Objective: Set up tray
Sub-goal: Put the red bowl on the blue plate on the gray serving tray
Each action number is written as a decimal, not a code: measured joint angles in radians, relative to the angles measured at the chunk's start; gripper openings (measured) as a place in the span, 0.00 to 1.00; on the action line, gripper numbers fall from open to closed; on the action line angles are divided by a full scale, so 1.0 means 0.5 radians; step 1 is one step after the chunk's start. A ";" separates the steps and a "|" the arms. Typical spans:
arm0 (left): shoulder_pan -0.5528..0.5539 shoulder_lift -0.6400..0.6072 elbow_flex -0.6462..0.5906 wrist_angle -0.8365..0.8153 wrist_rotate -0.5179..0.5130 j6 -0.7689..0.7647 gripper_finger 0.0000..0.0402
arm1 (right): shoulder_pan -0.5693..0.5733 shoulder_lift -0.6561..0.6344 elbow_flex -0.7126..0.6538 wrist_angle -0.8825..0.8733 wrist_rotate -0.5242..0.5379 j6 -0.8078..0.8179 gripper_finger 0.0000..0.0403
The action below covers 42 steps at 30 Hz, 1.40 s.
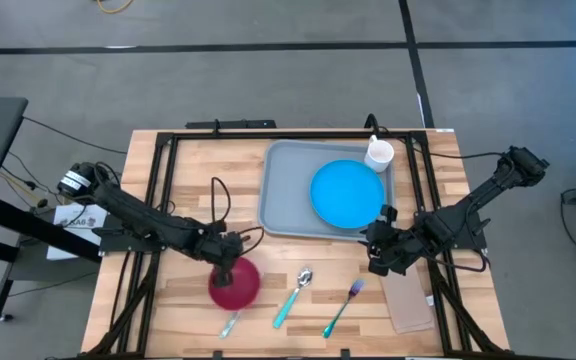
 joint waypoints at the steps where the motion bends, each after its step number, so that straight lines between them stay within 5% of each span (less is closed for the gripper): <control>1: 0.018 0.000 0.002 0.054 -0.047 0.016 0.02 | 0.000 0.000 0.000 0.000 0.000 0.009 0.28; 11: 0.456 0.000 0.358 0.224 -0.532 0.252 0.00 | 0.000 0.000 0.000 0.008 0.000 0.010 0.28; 20: 1.065 0.079 0.386 1.125 -0.269 0.486 0.00 | 0.000 0.000 0.001 0.068 -0.013 0.048 0.28; 27: 1.295 0.591 0.606 1.314 0.105 0.467 0.00 | 0.006 0.001 0.000 0.036 -0.014 0.046 0.28; 31: 1.331 0.917 0.999 1.146 0.123 0.573 0.00 | 0.006 0.001 0.001 0.030 -0.014 0.045 0.28; 42: 1.373 1.809 2.434 -0.095 0.282 0.770 0.00 | 0.008 0.001 0.001 -0.013 -0.016 0.044 0.28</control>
